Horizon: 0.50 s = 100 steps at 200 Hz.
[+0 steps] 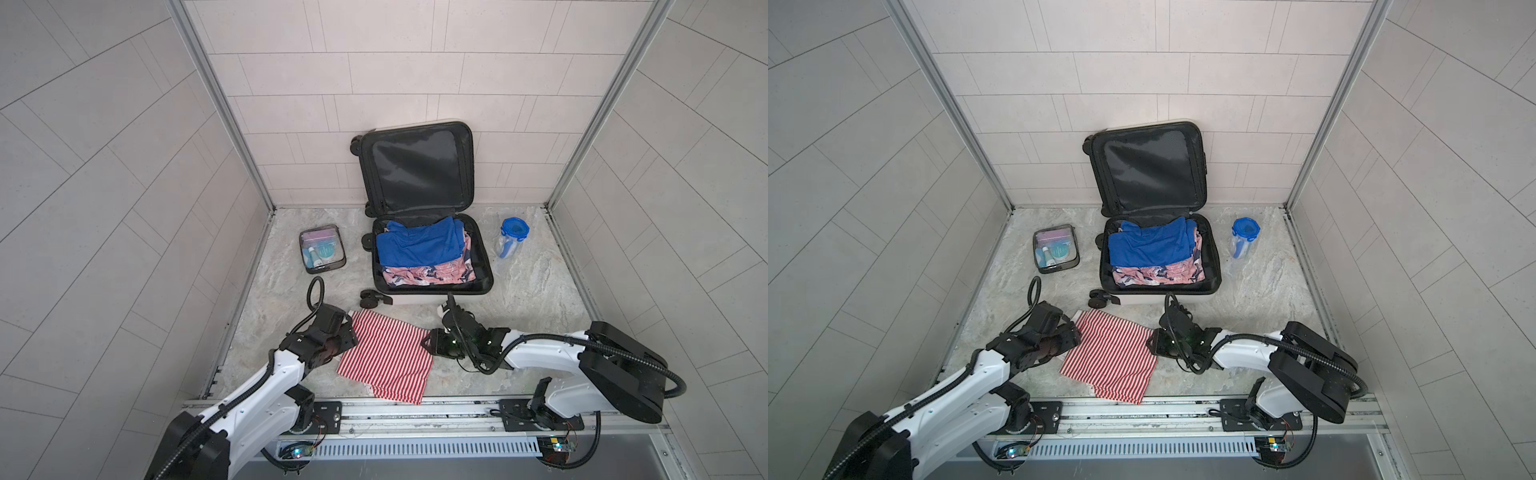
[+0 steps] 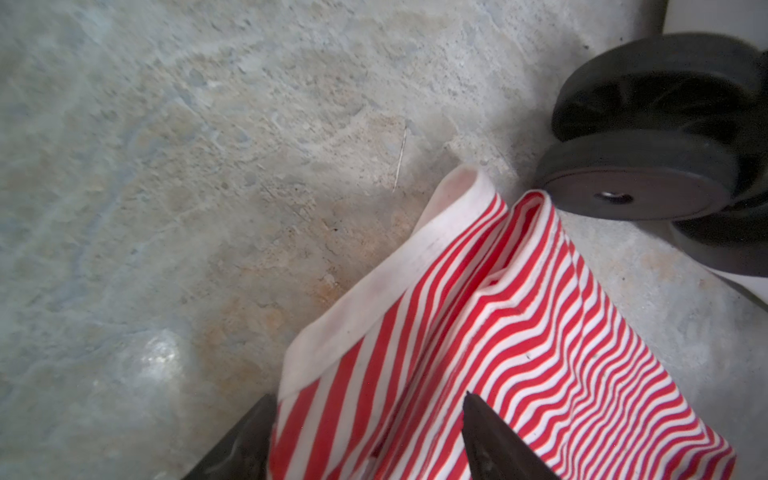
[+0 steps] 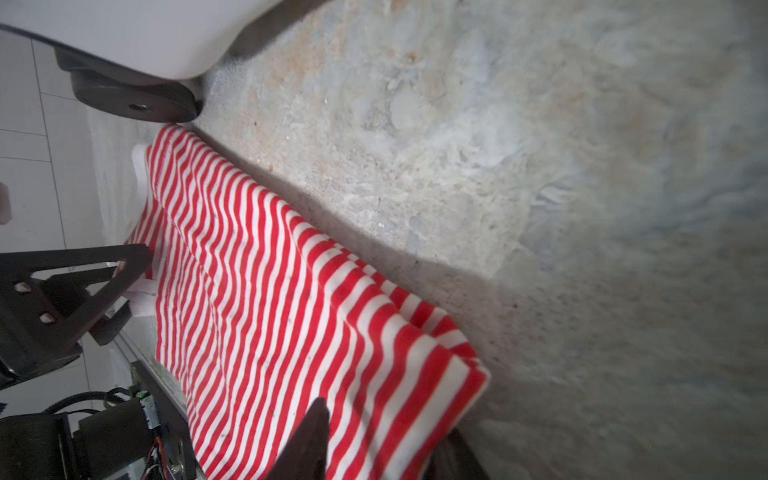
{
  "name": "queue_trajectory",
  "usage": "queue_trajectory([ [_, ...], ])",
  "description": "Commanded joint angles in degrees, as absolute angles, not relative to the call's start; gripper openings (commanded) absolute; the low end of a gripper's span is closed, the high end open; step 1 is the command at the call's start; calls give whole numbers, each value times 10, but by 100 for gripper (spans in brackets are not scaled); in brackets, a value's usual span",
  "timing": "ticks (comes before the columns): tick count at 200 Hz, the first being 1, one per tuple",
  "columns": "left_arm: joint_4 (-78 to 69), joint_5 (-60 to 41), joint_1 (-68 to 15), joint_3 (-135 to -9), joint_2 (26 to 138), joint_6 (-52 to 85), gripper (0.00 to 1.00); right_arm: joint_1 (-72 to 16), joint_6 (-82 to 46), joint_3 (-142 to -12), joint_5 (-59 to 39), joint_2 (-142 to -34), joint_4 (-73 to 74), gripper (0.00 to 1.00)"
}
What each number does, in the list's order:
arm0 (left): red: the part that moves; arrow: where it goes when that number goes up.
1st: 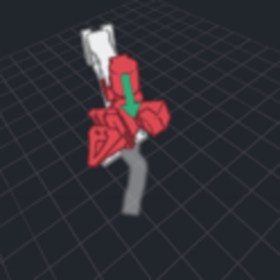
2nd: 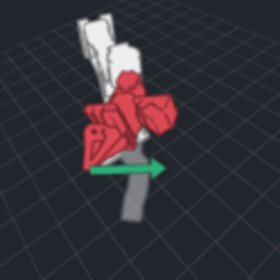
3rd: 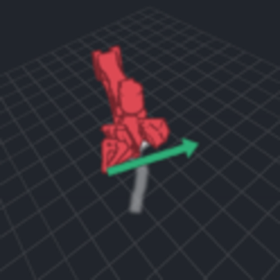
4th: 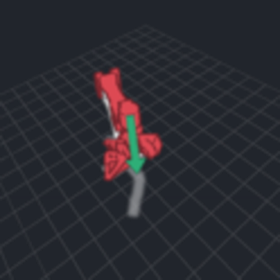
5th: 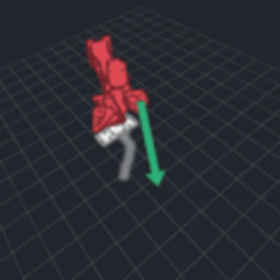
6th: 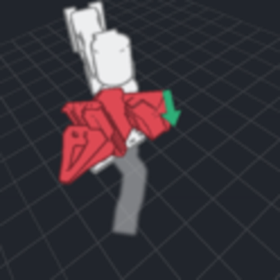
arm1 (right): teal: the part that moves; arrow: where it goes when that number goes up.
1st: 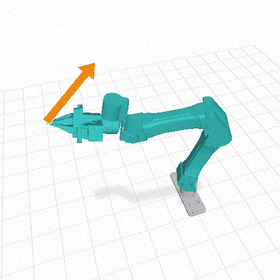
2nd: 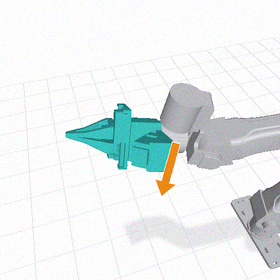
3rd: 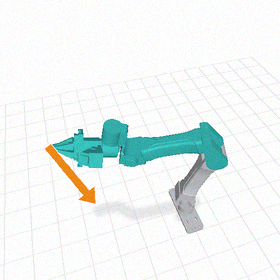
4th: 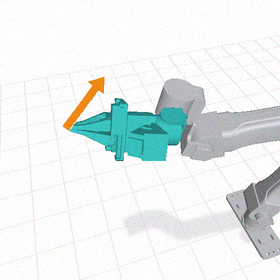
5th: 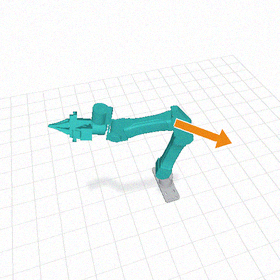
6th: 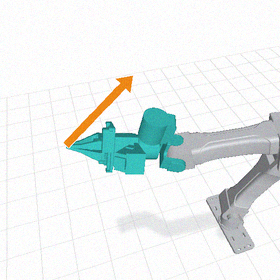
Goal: Pack the luggage
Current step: 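Reach the right gripper to the striped cloth while the left gripper holds it, then grasp the striped cloth's near corner with the right gripper, pulling it taut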
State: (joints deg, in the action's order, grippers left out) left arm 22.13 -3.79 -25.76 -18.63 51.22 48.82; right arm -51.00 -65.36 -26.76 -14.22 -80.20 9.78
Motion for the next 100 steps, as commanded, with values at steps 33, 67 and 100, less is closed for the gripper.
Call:
queue_trajectory([
  [33,302,-49,-254,-249,519,435,76,-498,-615,-290,-132,-787,2,14],
  [67,335,-40,-255,-283,527,418,77,-456,-570,-290,-134,-747,-75,9],
  [100,298,-70,-255,-280,552,401,79,-391,-506,-290,-158,-712,-155,8],
])
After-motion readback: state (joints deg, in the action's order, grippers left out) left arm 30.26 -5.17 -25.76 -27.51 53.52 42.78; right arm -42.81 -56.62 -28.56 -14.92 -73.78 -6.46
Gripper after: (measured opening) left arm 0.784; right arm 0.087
